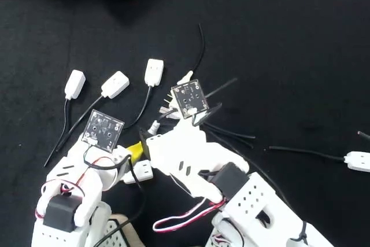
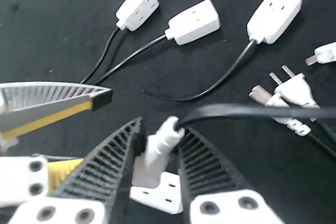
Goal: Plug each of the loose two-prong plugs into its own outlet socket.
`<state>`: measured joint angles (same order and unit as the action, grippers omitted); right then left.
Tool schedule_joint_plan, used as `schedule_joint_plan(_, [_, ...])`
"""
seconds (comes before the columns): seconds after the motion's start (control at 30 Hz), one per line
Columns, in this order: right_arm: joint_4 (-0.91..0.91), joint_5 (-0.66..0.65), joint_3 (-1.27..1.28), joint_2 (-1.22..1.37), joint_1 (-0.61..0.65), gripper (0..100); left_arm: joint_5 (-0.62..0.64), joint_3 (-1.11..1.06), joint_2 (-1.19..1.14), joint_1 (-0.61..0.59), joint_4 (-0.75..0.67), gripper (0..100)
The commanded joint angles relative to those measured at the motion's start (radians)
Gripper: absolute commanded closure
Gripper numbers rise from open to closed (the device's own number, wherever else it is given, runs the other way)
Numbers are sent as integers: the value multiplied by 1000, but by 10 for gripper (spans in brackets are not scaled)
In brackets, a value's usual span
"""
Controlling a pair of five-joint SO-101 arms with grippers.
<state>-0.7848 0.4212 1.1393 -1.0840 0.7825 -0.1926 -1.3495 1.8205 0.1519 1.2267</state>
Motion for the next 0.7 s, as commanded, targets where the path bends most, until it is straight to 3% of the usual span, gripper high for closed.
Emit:
schedule_joint_plan(0.0, [-32,-2,-58,-4,-9,952,-34,13,6,4,-60,722])
schedule_joint_plan(0.17, [-41,-2,-58,-2,-8,847,-68,10,6,4,-75,722])
schedule_joint_plan(0.4, [-190,-61,-186,-2,25,872,-141,-59,6,4,-157,722])
schedule_joint_plan(0.6, [-304,-241,-228,-2,23,872,-144,-58,8,5,-184,722])
schedule_joint_plan(0.67, [-384,-359,-265,-2,31,872,-144,-62,8,5,-215,722])
